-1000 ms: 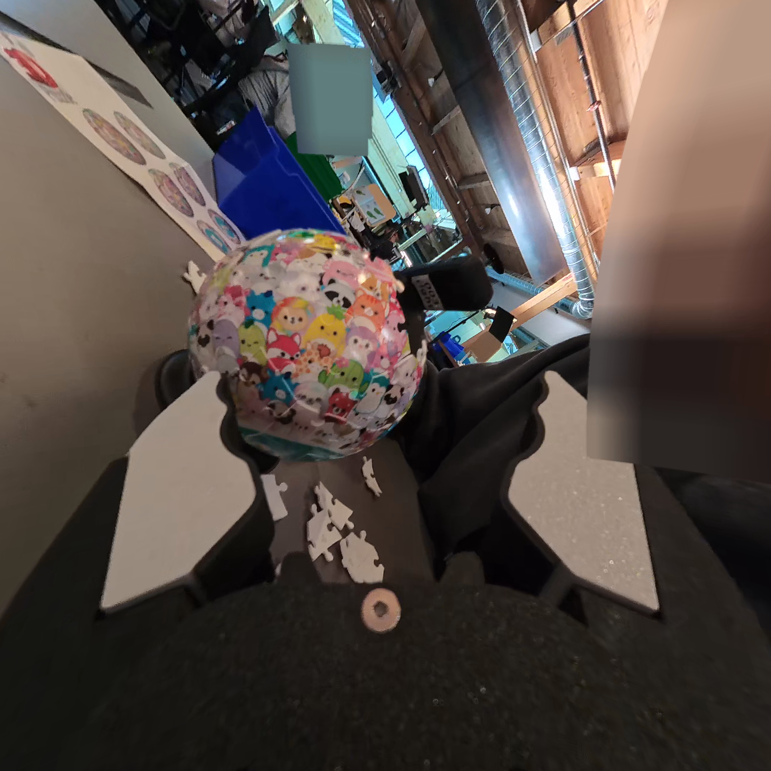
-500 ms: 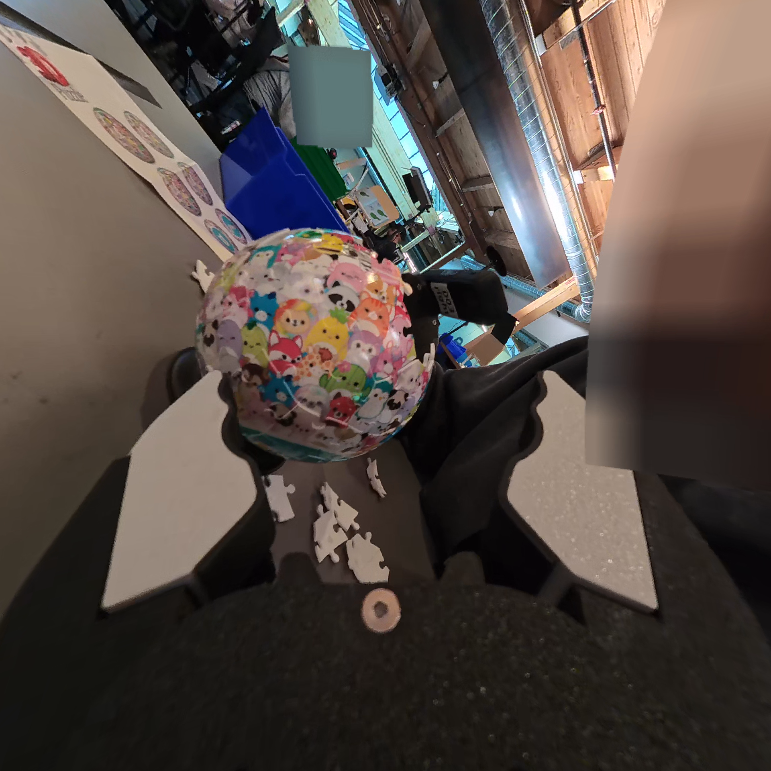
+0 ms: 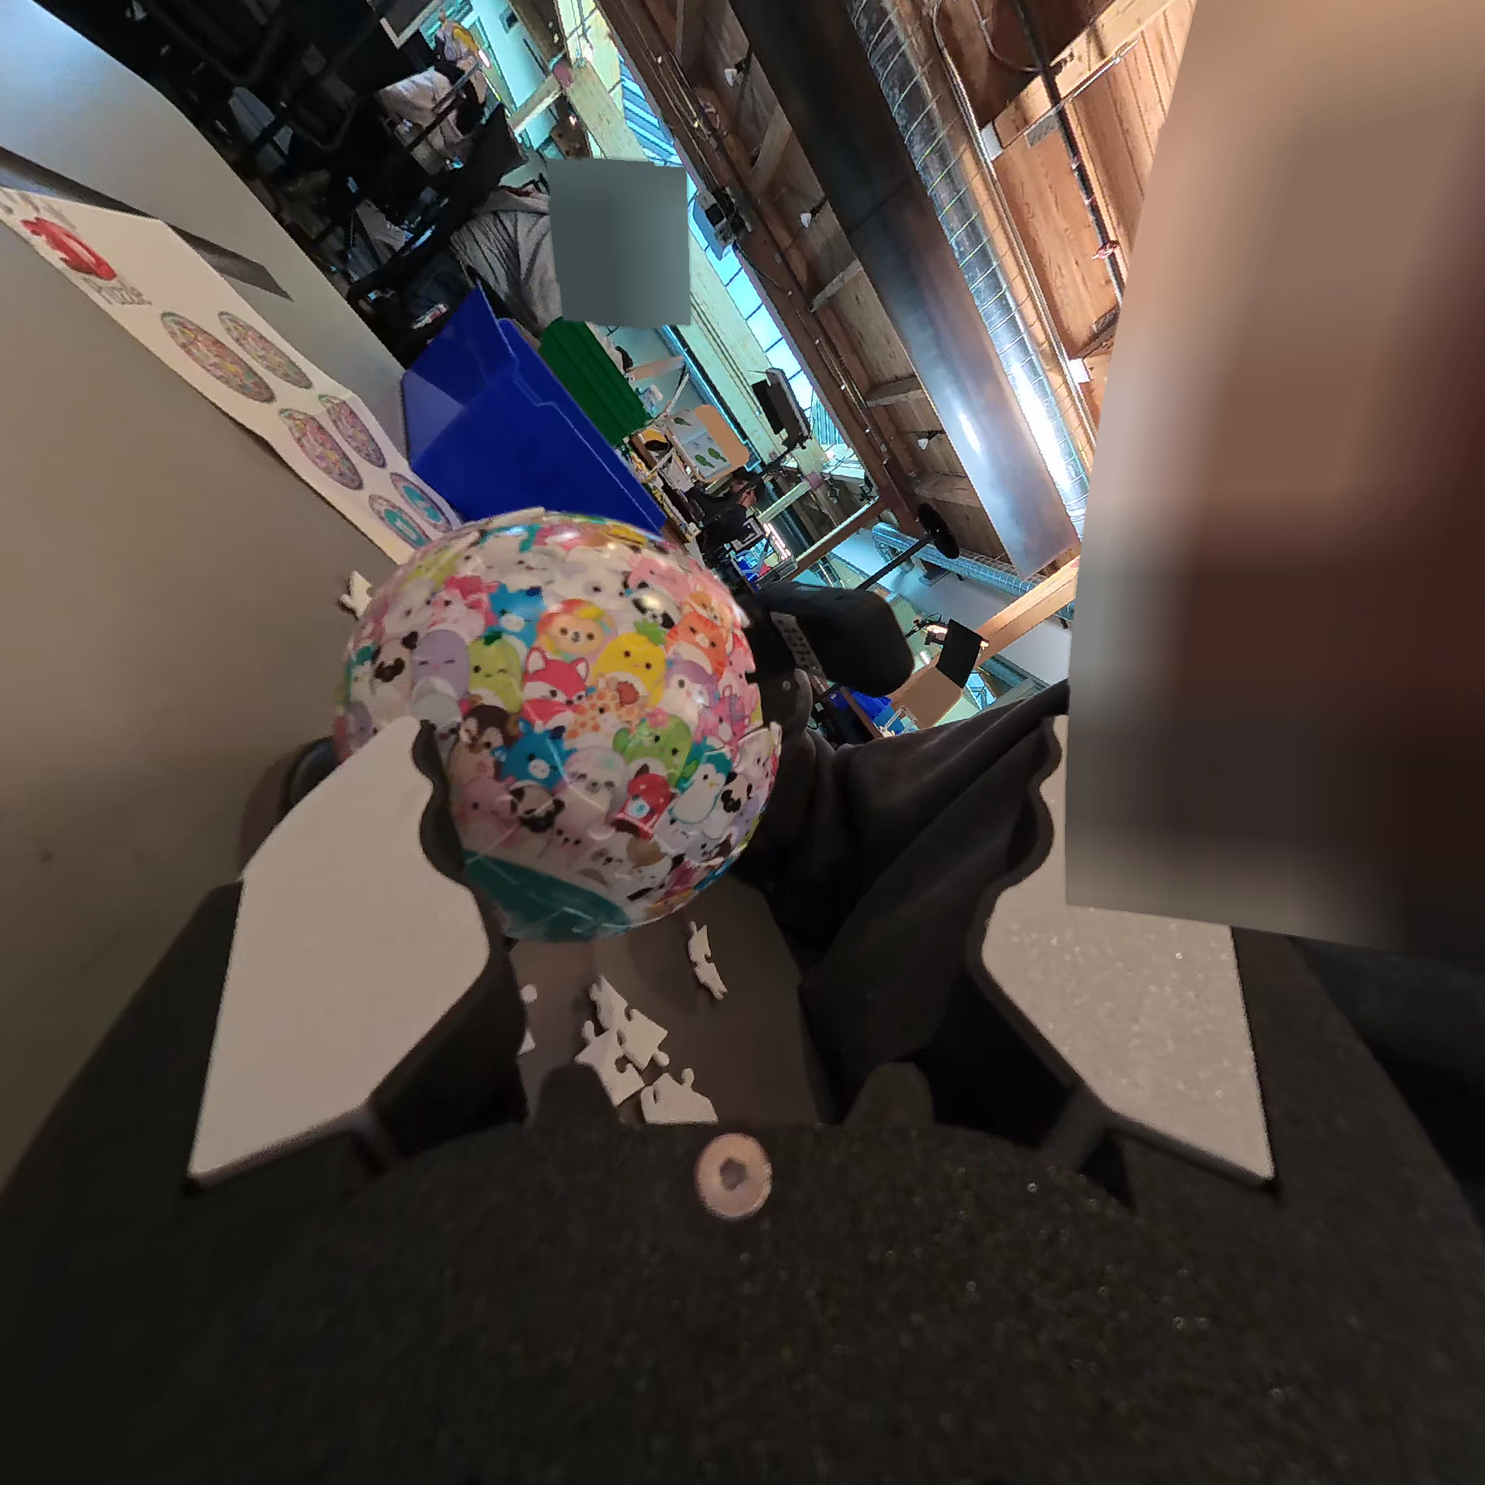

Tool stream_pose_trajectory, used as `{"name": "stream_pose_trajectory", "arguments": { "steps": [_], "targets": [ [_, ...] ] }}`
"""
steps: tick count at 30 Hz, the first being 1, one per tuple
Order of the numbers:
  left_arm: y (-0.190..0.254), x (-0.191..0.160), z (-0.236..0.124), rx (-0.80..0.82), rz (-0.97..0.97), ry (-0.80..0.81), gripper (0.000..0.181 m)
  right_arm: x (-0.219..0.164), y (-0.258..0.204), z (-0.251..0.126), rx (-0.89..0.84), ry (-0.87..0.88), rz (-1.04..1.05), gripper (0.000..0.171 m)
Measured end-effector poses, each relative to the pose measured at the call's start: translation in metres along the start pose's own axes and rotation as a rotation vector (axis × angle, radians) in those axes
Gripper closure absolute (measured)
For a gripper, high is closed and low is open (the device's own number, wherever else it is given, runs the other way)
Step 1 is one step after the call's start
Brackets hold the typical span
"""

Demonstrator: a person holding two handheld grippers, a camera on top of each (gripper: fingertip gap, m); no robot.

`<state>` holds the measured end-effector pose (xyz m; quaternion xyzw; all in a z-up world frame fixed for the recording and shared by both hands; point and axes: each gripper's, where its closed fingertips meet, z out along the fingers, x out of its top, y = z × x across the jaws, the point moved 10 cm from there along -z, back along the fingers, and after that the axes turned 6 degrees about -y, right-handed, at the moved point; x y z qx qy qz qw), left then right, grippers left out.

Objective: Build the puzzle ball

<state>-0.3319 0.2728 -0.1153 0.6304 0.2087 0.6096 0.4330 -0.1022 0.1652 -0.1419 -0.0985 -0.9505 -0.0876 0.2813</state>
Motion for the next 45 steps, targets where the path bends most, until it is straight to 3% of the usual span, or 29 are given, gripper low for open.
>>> {"name": "stream_pose_trajectory", "arguments": {
  "steps": [13,16,20,22,26,30,35,41,45],
  "targets": [
    [0.002,0.004,0.0,-0.018,0.012,0.024,0.053,-0.001,0.001,-0.005,0.007,0.016,0.034,0.087],
    [0.002,0.004,0.0,-0.012,0.014,0.023,0.054,-0.007,-0.007,-0.023,0.074,0.057,0.093,0.094],
    [0.001,0.003,-0.001,0.01,0.024,0.017,0.054,-0.019,-0.043,-0.039,0.29,0.117,0.227,0.098],
    [-0.001,0.003,-0.001,0.028,0.027,0.012,0.054,-0.02,-0.066,-0.037,0.318,0.128,0.271,0.109],
    [-0.003,0.002,-0.002,0.058,0.036,0.007,0.054,-0.024,-0.098,-0.029,0.128,0.007,0.244,0.112],
    [-0.001,0.001,-0.005,0.118,0.078,-0.013,0.056,-0.022,-0.108,-0.03,0.039,0.031,0.215,0.131],
    [0.004,-0.004,-0.012,0.232,0.179,-0.061,0.059,-0.025,-0.109,-0.04,-0.064,0.046,0.194,0.134],
    [0.006,-0.007,-0.019,0.306,0.255,-0.075,0.067,-0.048,-0.048,-0.073,-0.291,0.138,0.33,0.139],
    [0.007,-0.01,-0.017,0.319,0.289,-0.09,0.075,-0.06,-0.004,-0.06,-0.388,0.027,0.345,0.127]
  ]
}}
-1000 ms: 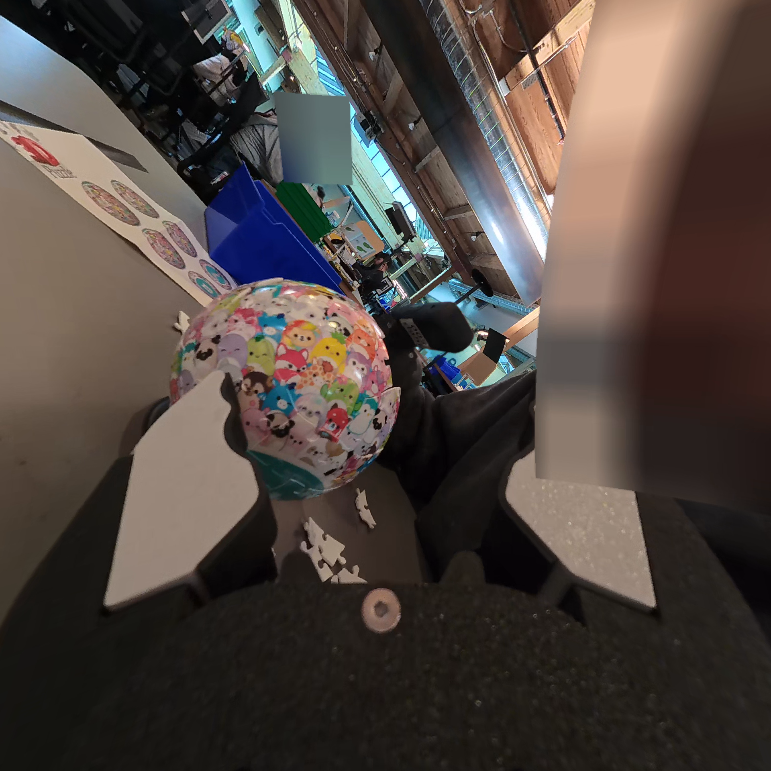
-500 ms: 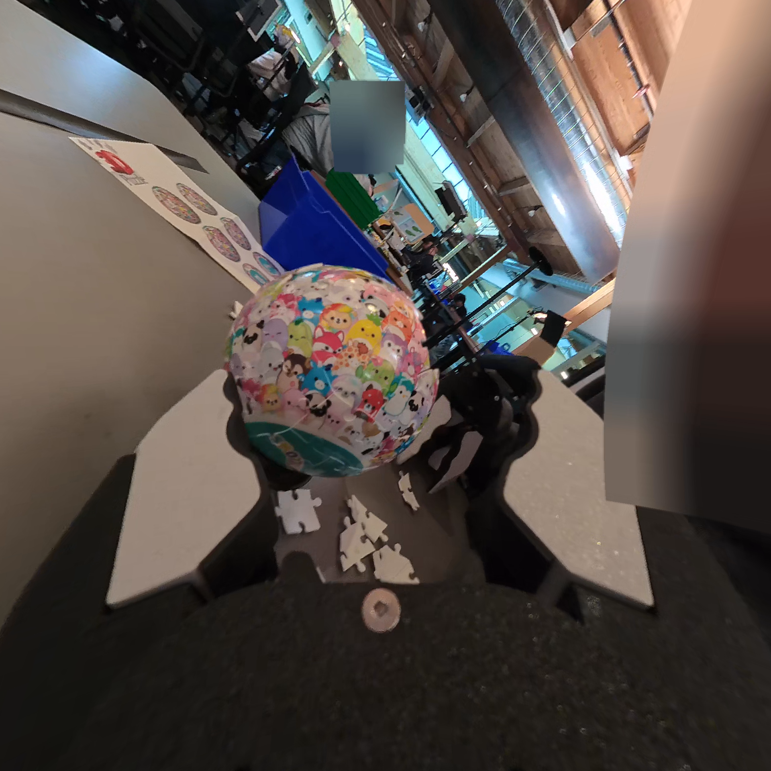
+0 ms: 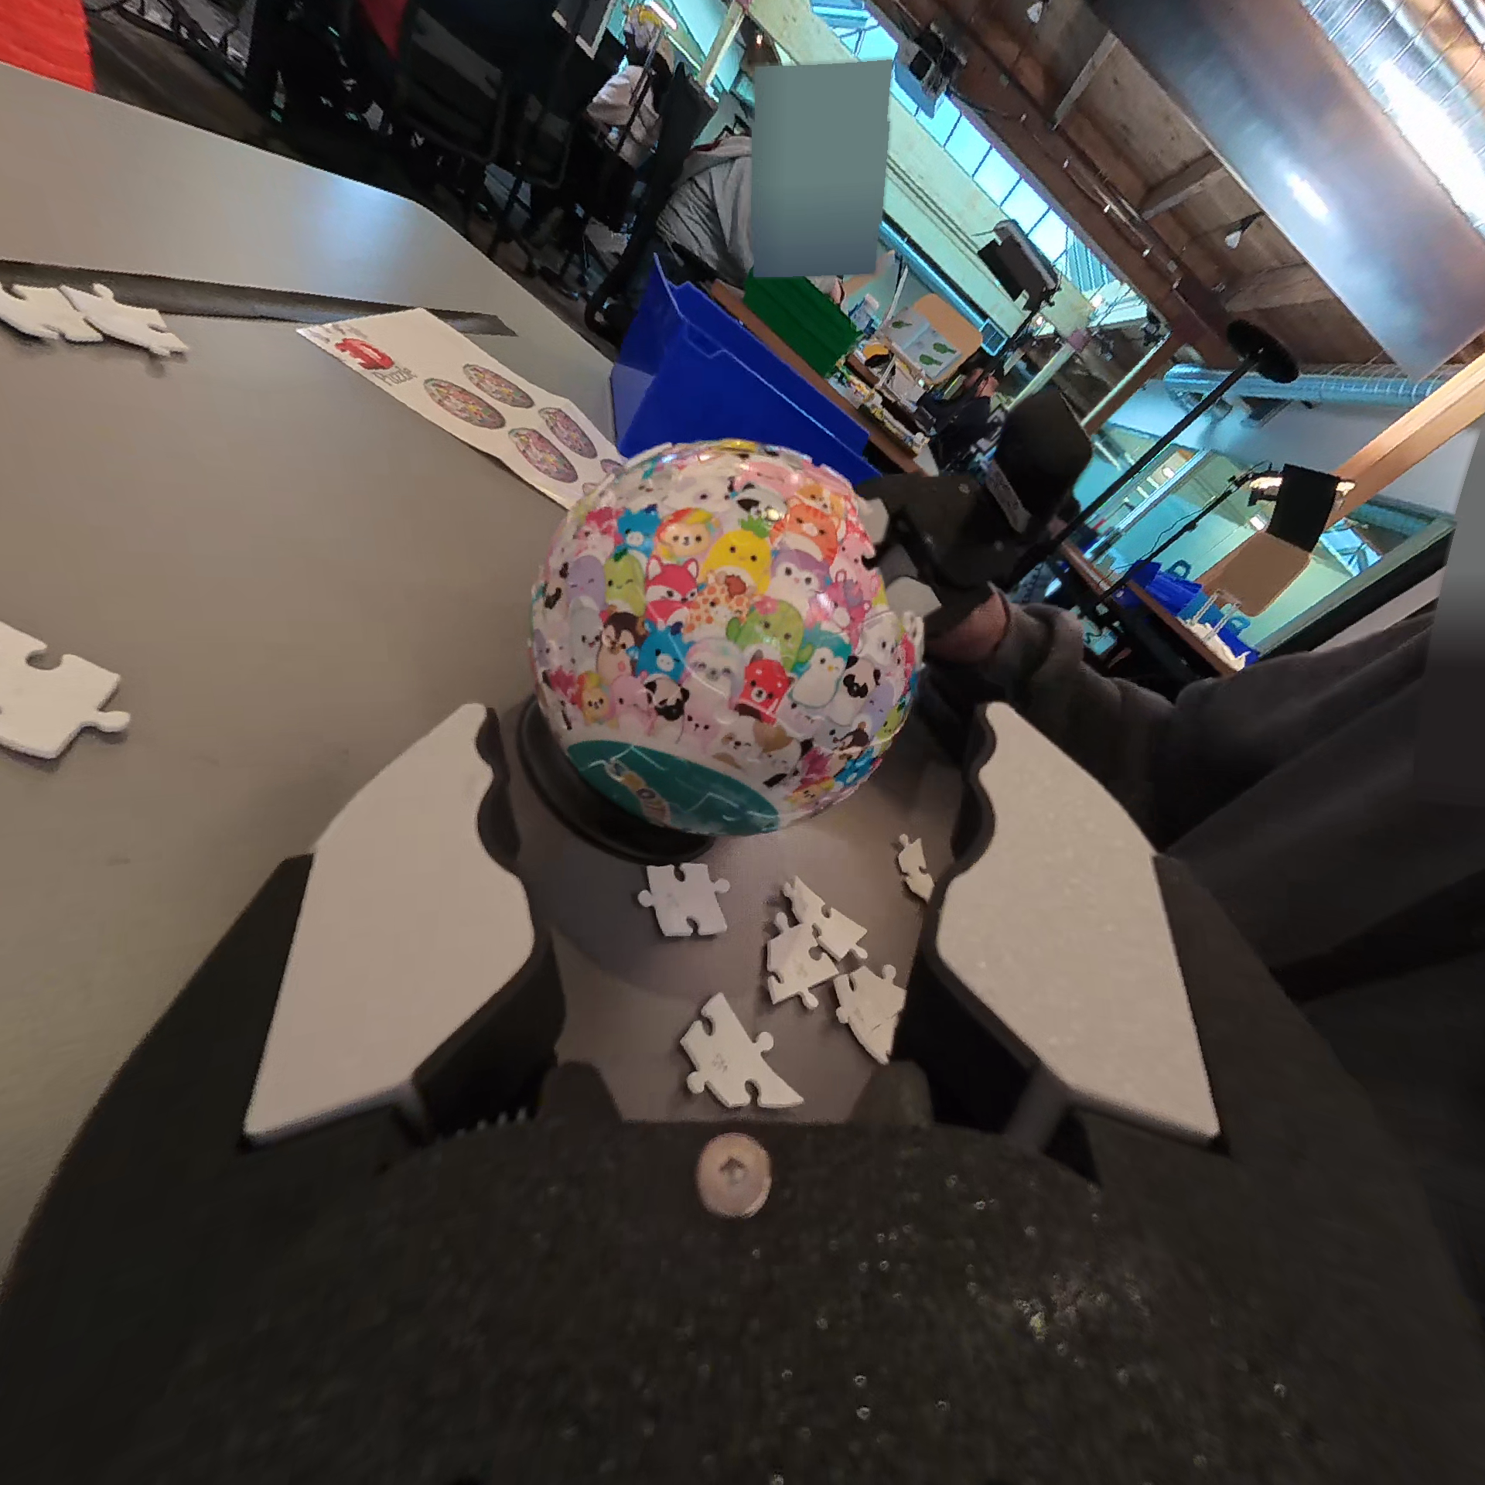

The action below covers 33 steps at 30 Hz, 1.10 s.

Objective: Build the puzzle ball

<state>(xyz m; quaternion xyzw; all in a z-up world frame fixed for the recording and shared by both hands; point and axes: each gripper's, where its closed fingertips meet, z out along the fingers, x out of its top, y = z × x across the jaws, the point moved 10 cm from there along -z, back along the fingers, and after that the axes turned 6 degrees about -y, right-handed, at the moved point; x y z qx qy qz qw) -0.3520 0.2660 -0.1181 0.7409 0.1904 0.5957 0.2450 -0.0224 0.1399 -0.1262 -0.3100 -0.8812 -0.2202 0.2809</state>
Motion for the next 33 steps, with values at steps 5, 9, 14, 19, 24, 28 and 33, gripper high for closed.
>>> {"name": "stream_pose_trajectory", "arguments": {
  "steps": [5,9,14,19,24,28,33],
  "targets": [
    [0.003,-0.001,0.002,0.005,0.037,-0.022,0.077,0.008,0.002,0.035,0.099,-0.073,-0.024,0.117],
    [0.003,-0.003,0.004,-0.012,0.028,-0.034,0.078,0.01,0.006,0.039,0.126,-0.071,0.007,0.116],
    [0.005,-0.005,0.007,-0.002,0.054,-0.06,0.079,0.009,0.003,0.038,0.132,-0.066,-0.006,0.145],
    [0.006,-0.005,0.007,0.001,0.055,-0.063,0.08,0.008,0.001,0.035,0.089,-0.068,-0.01,0.145],
    [0.006,-0.005,0.007,-0.001,0.056,-0.062,0.08,0.01,-0.003,0.029,0.117,-0.047,-0.039,0.146],
    [0.006,-0.006,0.009,-0.017,0.05,-0.077,0.08,0.02,0.001,0.018,0.223,-0.001,-0.143,0.146],
    [0.008,-0.01,0.013,-0.039,0.07,-0.123,0.08,0.054,0.016,0.016,0.385,0.055,-0.304,0.146]
  ]
}}
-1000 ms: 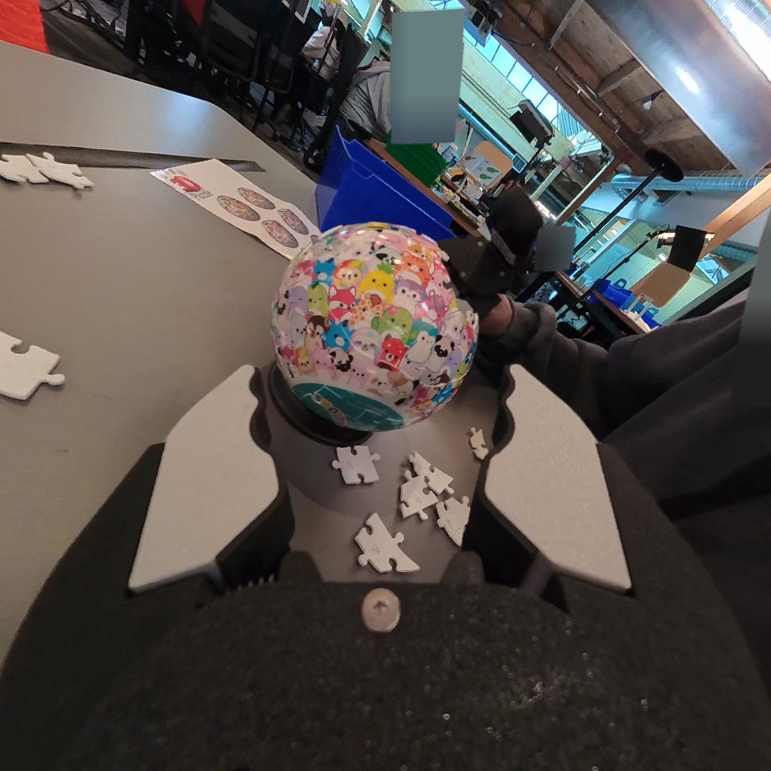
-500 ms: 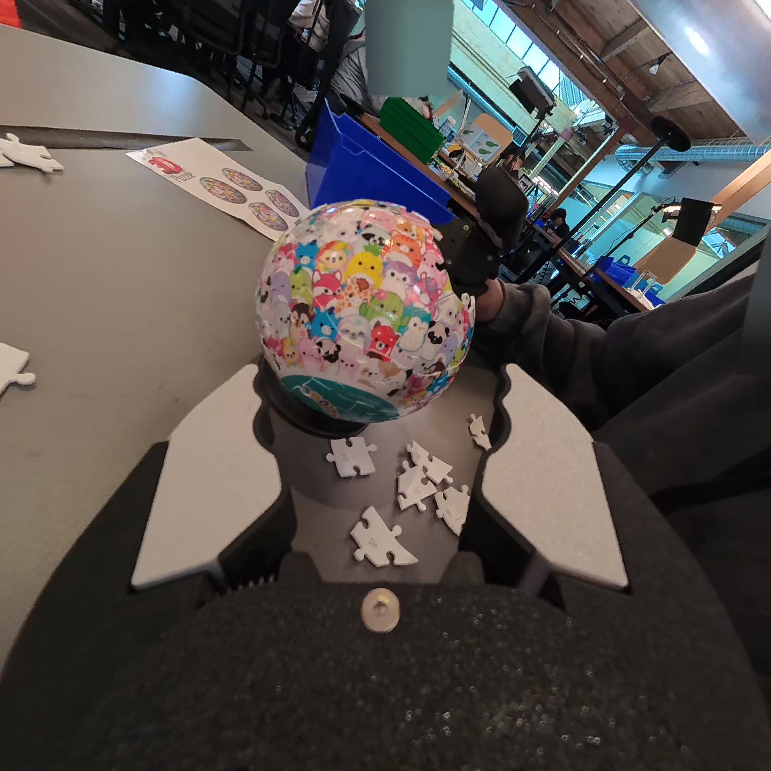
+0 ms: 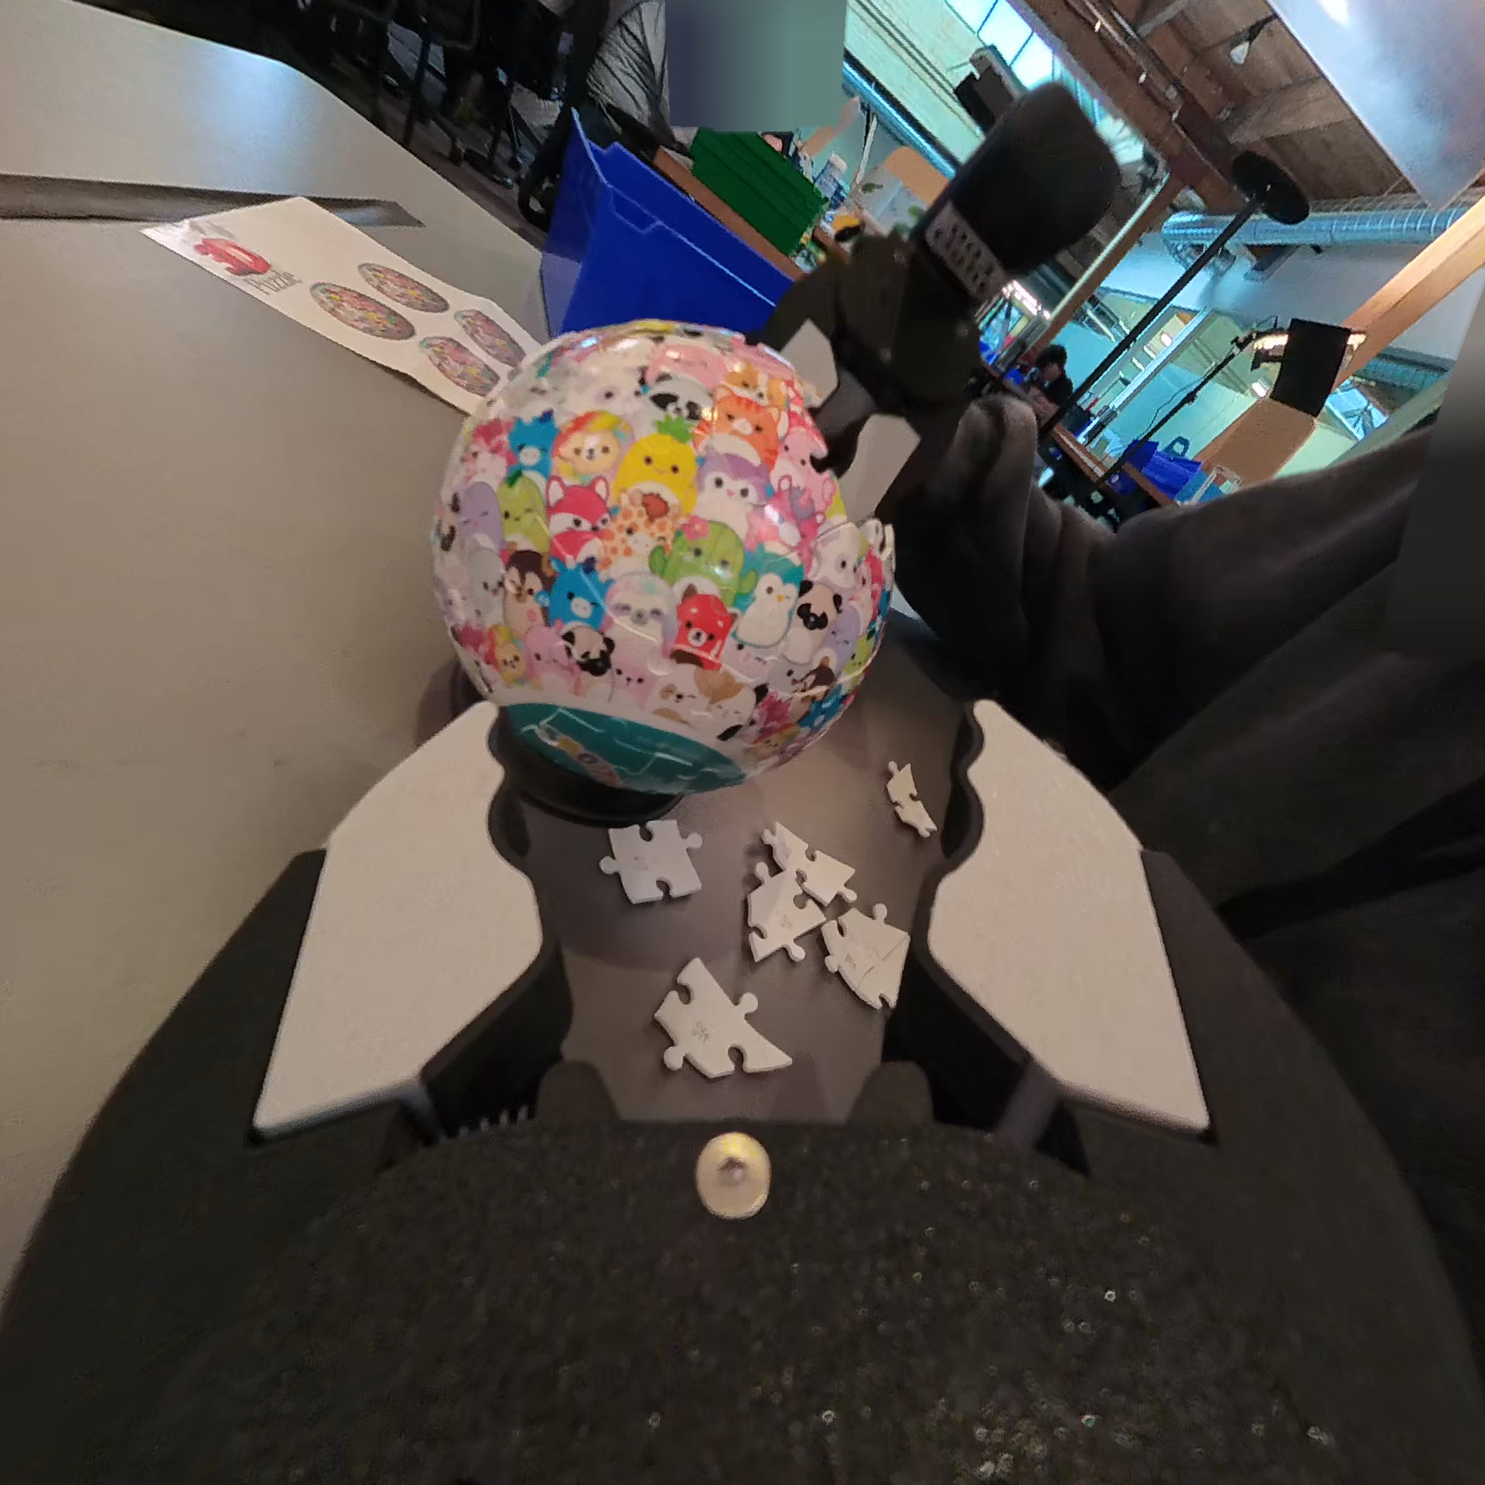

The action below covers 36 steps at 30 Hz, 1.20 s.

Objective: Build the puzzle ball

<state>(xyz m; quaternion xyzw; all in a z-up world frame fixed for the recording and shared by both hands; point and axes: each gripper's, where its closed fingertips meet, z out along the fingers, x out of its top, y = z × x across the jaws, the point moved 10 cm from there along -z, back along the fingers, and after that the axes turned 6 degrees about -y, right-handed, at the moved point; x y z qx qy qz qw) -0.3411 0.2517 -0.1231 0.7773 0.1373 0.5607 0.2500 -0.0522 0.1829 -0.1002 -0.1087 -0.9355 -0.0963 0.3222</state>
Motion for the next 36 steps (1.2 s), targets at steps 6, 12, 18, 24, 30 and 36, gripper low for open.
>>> {"name": "stream_pose_trajectory", "arguments": {
  "steps": [6,12,18,24,30,36],
  "targets": [
    [0.004,0.0,0.004,-0.026,0.0,-0.012,0.08,0.042,0.014,0.019,0.082,-0.11,-0.3,0.146],
    [0.009,0.0,0.008,-0.021,0.002,-0.02,0.074,0.051,0.024,0.047,0.204,-0.258,-0.415,0.145],
    [0.009,0.001,0.008,-0.027,-0.01,-0.008,0.073,0.05,0.022,0.059,0.14,-0.283,-0.495,0.143],
    [0.008,0.001,0.008,-0.028,-0.014,-0.006,0.074,0.051,0.019,0.046,0.019,-0.22,-0.516,0.14],
    [0.006,0.0,0.007,-0.029,-0.022,0.002,0.074,0.047,0.013,0.038,0.07,0.012,-0.238,0.14],
    [0.006,0.0,0.007,-0.036,-0.023,0.003,0.074,0.028,-0.002,0.053,0.069,-0.012,-0.32,0.147]
  ]
}}
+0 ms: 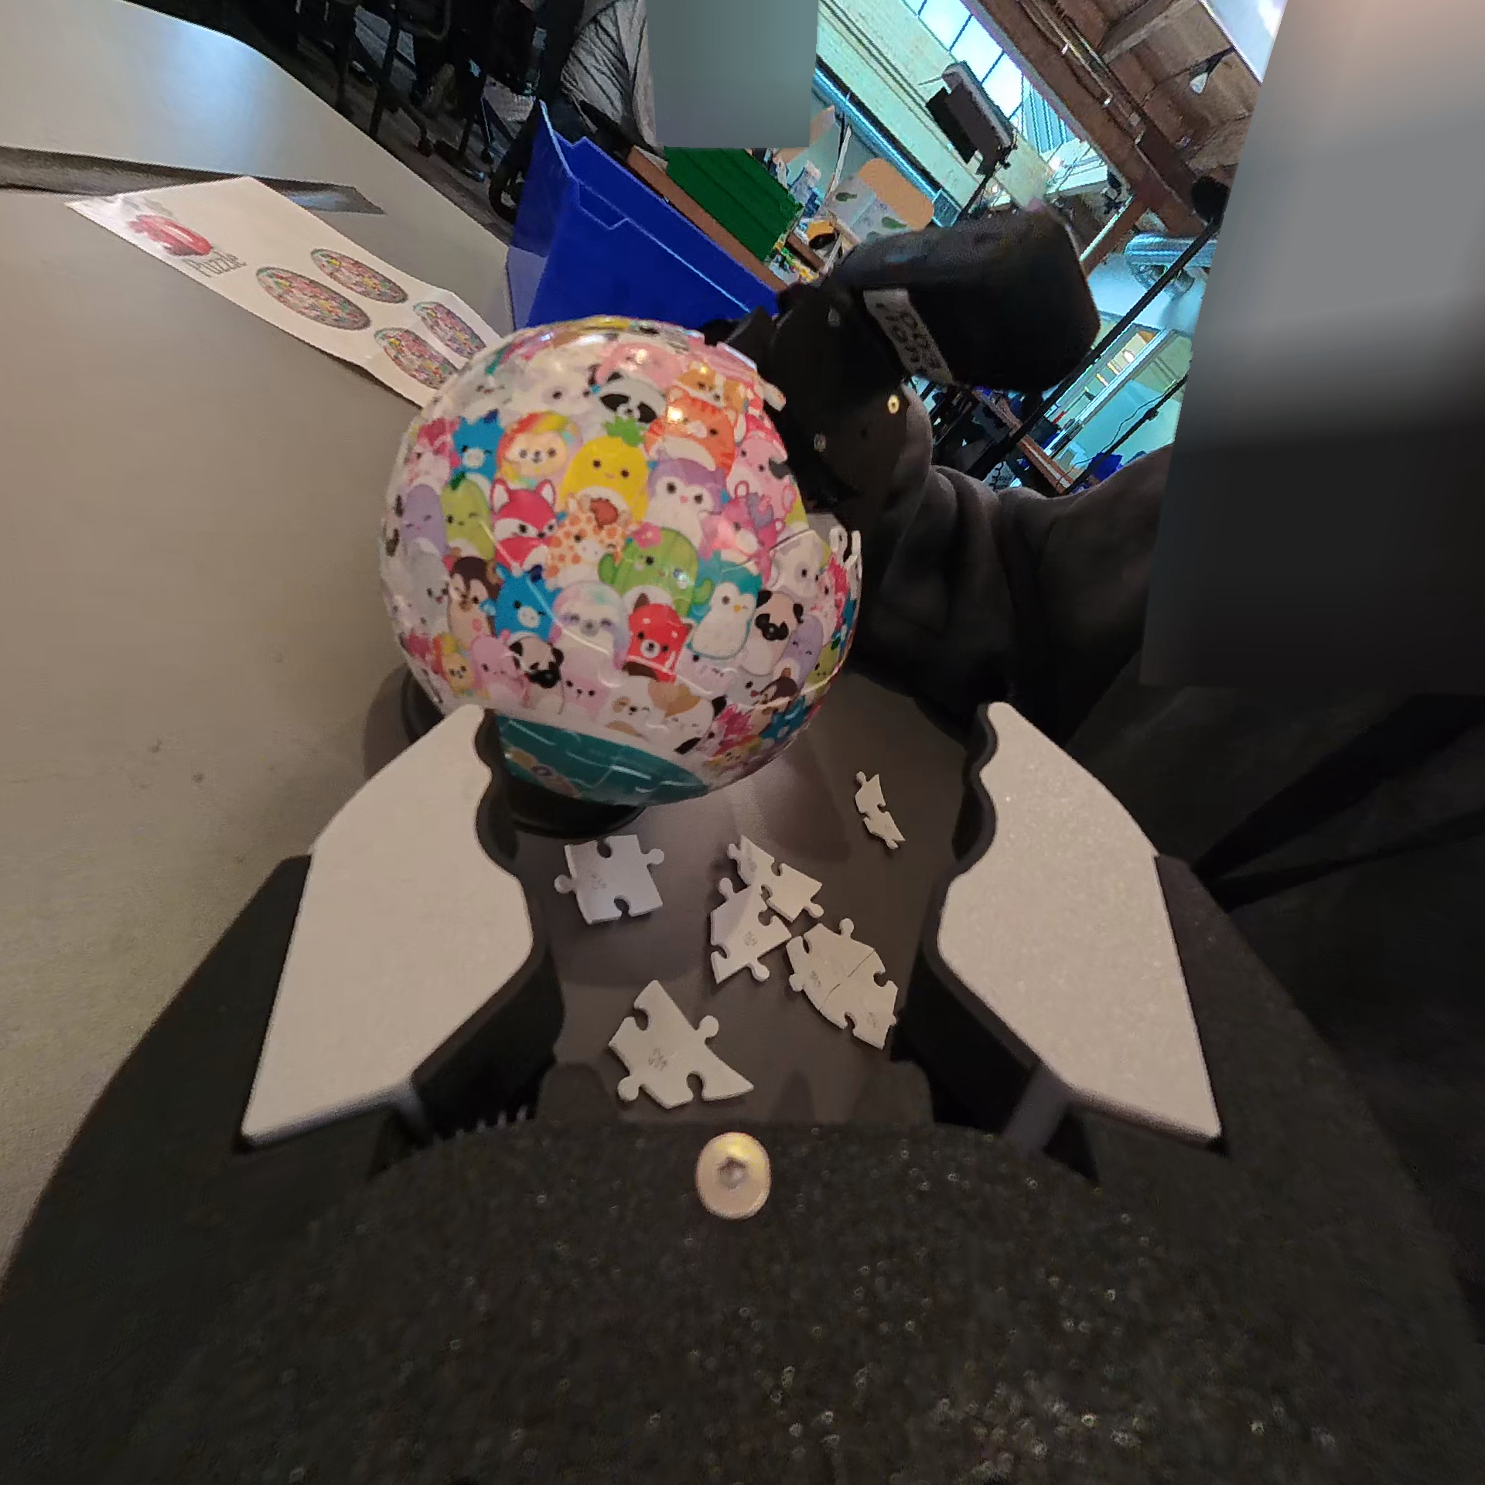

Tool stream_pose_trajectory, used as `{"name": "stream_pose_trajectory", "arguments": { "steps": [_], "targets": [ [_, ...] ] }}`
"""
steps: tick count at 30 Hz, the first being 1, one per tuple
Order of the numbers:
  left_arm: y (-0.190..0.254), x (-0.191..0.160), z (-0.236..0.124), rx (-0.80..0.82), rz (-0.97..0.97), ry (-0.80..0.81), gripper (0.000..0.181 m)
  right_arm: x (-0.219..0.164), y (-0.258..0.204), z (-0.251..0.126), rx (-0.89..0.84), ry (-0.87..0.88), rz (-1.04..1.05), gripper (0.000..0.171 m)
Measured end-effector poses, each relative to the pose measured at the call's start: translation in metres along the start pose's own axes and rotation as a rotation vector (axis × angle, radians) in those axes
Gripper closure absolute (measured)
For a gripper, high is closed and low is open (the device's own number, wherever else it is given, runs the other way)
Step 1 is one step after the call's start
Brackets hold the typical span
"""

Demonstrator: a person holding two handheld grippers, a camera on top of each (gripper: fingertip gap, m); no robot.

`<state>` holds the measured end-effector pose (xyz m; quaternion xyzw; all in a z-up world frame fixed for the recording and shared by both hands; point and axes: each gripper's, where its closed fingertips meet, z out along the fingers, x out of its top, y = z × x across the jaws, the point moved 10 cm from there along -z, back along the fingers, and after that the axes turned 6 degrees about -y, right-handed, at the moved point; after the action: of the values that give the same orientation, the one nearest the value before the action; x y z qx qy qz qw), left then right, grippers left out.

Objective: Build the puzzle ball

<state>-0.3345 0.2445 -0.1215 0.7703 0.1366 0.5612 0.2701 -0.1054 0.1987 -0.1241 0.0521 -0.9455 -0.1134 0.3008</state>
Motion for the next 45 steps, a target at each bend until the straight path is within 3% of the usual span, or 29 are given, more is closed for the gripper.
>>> {"name": "stream_pose_trajectory", "arguments": {
  "steps": [12,26,28,31,36,38,45],
  "targets": [
    [0.0,0.0,0.001,0.001,0.0,-0.007,0.074,0.005,-0.01,0.013,-0.11,-0.038,-0.304,0.171],
    [-0.002,0.0,0.002,0.005,-0.002,-0.014,0.074,-0.003,-0.017,-0.005,-0.143,0.07,-0.36,0.171],
    [-0.001,0.0,0.002,0.006,0.0,-0.016,0.074,-0.001,-0.019,0.001,-0.143,0.028,-0.373,0.157],
    [-0.001,0.0,0.001,0.005,0.001,-0.015,0.074,-0.002,-0.018,0.009,-0.162,-0.013,-0.405,0.152],
    [-0.001,0.0,0.001,0.0,-0.004,-0.015,0.074,-0.002,-0.017,0.016,-0.176,-0.076,-0.442,0.157],
    [-0.001,0.0,0.001,0.002,-0.002,-0.015,0.074,0.0,-0.018,0.011,-0.218,-0.054,-0.461,0.167],
    [-0.002,0.0,0.001,0.005,-0.001,-0.014,0.074,-0.004,-0.022,-0.007,-0.188,0.027,-0.457,0.169]
  ]
}}
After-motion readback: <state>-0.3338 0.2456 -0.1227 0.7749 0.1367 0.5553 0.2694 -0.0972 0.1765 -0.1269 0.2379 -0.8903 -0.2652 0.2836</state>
